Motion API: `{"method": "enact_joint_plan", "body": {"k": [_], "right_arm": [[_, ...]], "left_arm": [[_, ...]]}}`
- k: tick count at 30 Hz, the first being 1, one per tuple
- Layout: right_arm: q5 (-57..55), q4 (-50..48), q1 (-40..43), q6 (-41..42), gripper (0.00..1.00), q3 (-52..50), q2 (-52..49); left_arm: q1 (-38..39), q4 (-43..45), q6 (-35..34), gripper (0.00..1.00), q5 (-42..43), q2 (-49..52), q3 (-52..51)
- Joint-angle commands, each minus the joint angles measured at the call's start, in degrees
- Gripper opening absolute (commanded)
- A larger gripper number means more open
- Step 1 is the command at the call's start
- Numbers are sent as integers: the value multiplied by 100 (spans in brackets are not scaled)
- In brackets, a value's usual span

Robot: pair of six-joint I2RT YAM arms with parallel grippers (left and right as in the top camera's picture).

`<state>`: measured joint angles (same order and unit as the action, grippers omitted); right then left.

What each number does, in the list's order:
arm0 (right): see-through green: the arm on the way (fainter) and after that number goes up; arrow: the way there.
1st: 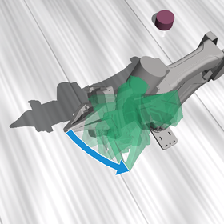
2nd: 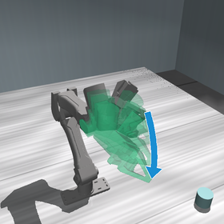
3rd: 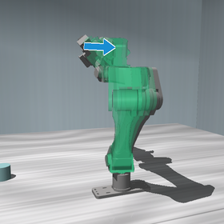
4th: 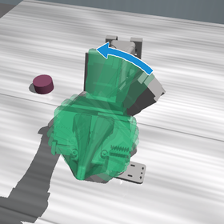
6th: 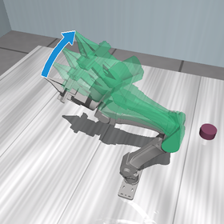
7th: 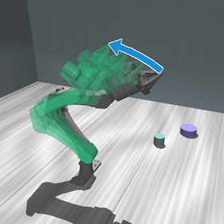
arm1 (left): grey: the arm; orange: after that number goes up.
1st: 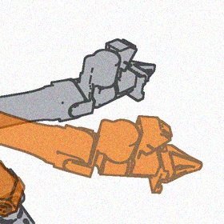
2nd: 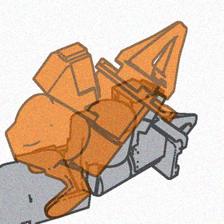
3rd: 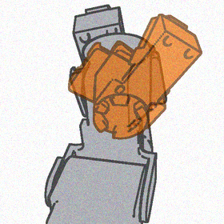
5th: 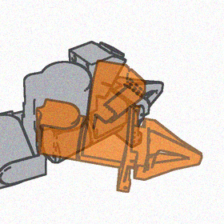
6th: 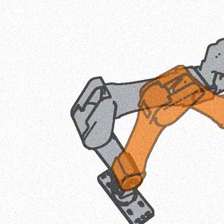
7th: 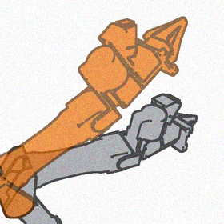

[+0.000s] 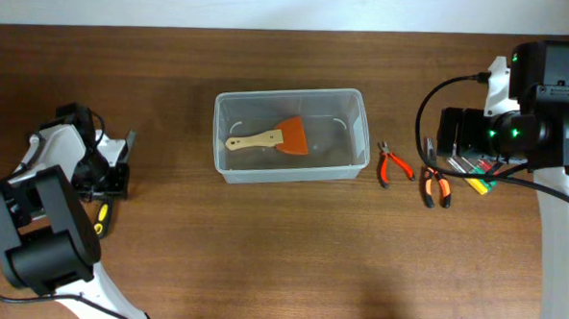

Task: Pack container
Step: 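Grasp the yellow-handled file at its handle with the left gripper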

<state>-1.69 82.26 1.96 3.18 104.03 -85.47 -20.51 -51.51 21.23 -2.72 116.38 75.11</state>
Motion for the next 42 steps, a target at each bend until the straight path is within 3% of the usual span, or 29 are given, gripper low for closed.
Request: {"method": "enact_joint_plan", "body": {"k": [1,8,33,36,42], "right_arm": [[-11,-20,37,28,99,2,-9],[-11,-20,37,26,99,2,-9],[-9,-20,37,26,99,2,-9],[-9,-22,37,26,99,2,-9],[-9,-26,37,26,99,2,-15]], "left_arm": [[87,437,-101,48,101,846,-529],[87,229,-105,48,-271,846,-597],[-190,-59,-404,47,-424,846,-1209],[-190,-42,-286,54,-492,846,-1209],[-234,-33,-140,60,-575,846,-1209]]}}
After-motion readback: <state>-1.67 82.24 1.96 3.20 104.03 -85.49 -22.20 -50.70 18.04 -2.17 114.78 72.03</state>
